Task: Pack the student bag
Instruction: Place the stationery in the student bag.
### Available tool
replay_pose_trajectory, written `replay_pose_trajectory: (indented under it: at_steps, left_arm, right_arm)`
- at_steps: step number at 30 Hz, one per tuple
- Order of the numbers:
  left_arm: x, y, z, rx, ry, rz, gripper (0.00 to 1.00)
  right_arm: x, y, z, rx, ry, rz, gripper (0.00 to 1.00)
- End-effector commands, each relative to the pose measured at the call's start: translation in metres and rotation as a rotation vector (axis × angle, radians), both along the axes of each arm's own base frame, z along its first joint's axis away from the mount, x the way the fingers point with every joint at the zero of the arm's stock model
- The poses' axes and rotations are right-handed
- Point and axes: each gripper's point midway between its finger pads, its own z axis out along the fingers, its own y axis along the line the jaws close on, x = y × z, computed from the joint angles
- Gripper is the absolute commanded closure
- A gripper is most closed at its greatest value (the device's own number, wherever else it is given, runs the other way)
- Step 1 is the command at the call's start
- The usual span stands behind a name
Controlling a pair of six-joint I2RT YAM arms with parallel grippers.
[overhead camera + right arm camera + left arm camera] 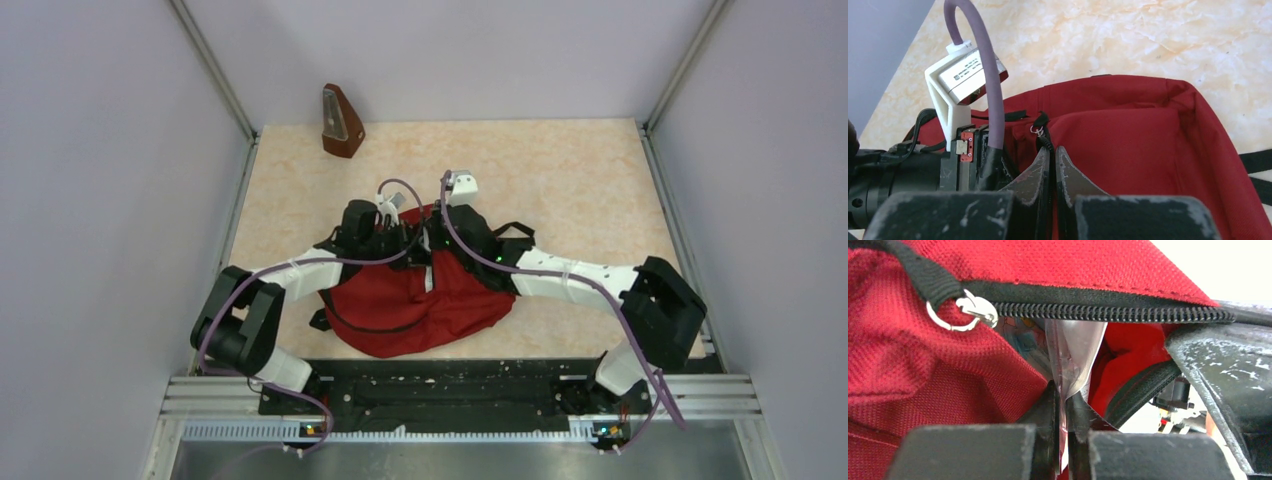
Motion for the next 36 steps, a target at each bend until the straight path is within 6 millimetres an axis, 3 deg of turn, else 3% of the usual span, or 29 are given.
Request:
replay_pose_trajectory:
  at_steps: [1,5,9,15,18,22,25,30,36]
  left_arm:
    - [0.019,-0.003,0.011,-0.045,-0.076,0.149,1.00]
    - [0.026,-0.011,0.034,-0.121,-0.144,0.201,1.00]
    - [0.029,-0.017,0.043,-0.124,-0.194,0.235,1.00]
    - [0.027,-0.016,0.028,-0.038,-0.211,0.256,1.00]
    - [0.025,0.002,0.025,0.061,-0.246,0.293,0.88]
    - [0.014,0.032,0.032,0.199,-0.308,0.312,0.57]
    - [0.004,0.057,0.040,0.290,-0.336,0.350,0.43]
    - [-0.003,0.091,0.050,0.368,-0.371,0.460,0.36]
    - [-0.001,0.091,0.065,0.335,-0.373,0.491,0.32]
  right_arm:
    - [-0.008,0.011,0.047,0.199,-0.052,-0.017,1.00]
    - [-0.013,0.014,0.041,0.195,-0.036,-0.012,1.00]
    - [-0.016,0.013,0.039,0.188,-0.034,-0.014,1.00]
    - [-0.019,0.003,0.039,0.173,-0.036,-0.030,1.00]
    - [-0.021,-0.008,0.042,0.147,-0.046,-0.044,0.92]
    - [-0.027,-0.023,0.053,0.087,-0.067,-0.038,0.63]
    - [-0.032,-0.034,0.055,0.017,-0.069,-0.025,0.46]
    - [-0.039,-0.045,0.038,-0.111,-0.049,0.012,0.40]
    - [-0.044,-0.024,-0.010,-0.229,-0.009,0.152,0.47]
